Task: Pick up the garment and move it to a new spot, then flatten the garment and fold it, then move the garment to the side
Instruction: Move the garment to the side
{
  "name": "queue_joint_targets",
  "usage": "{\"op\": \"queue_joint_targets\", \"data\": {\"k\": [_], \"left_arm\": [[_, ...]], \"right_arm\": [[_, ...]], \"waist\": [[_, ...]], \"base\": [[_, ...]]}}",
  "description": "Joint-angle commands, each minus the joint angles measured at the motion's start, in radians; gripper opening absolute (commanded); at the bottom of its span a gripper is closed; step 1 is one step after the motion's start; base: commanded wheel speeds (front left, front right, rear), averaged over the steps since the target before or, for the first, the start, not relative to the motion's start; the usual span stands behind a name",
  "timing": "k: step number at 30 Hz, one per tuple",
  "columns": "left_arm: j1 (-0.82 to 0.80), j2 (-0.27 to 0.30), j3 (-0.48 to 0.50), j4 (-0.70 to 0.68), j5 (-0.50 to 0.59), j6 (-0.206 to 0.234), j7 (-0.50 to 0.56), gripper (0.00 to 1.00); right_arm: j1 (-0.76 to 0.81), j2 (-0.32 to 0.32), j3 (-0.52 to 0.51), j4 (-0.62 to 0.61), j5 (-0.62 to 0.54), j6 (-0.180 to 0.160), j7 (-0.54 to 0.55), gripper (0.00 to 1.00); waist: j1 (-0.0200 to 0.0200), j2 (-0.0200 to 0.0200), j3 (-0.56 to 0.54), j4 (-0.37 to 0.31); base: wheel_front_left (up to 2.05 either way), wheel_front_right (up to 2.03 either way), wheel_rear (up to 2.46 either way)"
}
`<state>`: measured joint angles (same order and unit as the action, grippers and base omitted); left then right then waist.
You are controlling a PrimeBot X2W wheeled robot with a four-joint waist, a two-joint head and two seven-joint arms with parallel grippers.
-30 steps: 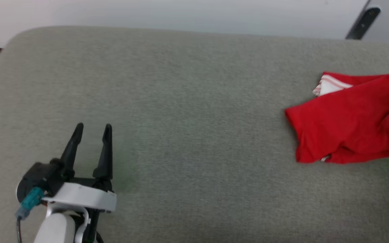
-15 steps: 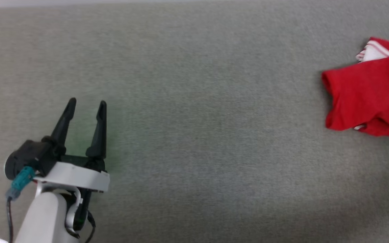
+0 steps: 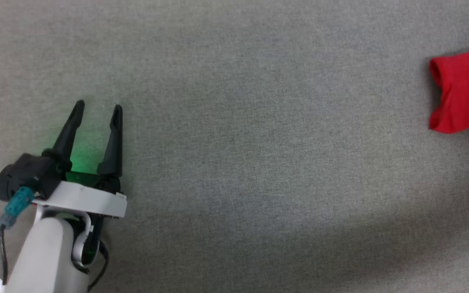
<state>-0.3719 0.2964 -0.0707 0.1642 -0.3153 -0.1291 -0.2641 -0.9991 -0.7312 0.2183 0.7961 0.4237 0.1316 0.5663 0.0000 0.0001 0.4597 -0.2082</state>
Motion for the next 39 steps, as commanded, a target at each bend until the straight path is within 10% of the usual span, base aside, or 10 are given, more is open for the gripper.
{"op": "queue_joint_targets", "data": {"k": [1, 20, 23, 25, 39], "left_arm": [[-0.015, 0.004, -0.002, -0.003, 0.0, -0.002, 0.001, 1.0], [-0.048, -0.013, -0.046, 0.027, -0.017, -0.002, 0.001, 1.0], [-0.034, -0.015, -0.04, 0.028, -0.021, -0.002, 0.001, 1.0], [-0.025, -0.015, -0.034, 0.03, -0.02, -0.002, 0.001, 1.0], [0.094, -0.036, 0.02, 0.024, -0.028, -0.002, 0.001, 1.0]], "right_arm": [[-0.014, -0.009, 0.005, -0.008, -0.01, -0.002, -0.003, 0.0], [0.008, 0.118, -0.132, 0.269, -0.114, -0.002, -0.053, 0.0], [-0.017, 0.13, -0.153, 0.306, -0.141, -0.001, -0.067, 0.47], [-0.039, 0.129, -0.162, 0.322, -0.162, -0.001, -0.071, 1.0], [-0.106, 0.165, -0.166, 0.306, -0.252, -0.002, -0.045, 1.0]], "waist": [[0.0, -0.0001, 0.023, -0.016], [0.0, -0.0001, 0.037, 0.083], [0.0, -0.0001, 0.018, 0.092], [0.0, -0.0001, 0.0, 0.092], [0.0, -0.0001, -0.183, 0.052]], "base": [[0.0, 0.0, 0.0], [0.0, 0.0, 0.0], [0.0, 0.0, 0.0], [0.0, 0.0, 0.0], [0.0, 0.0, 0.0]]}}
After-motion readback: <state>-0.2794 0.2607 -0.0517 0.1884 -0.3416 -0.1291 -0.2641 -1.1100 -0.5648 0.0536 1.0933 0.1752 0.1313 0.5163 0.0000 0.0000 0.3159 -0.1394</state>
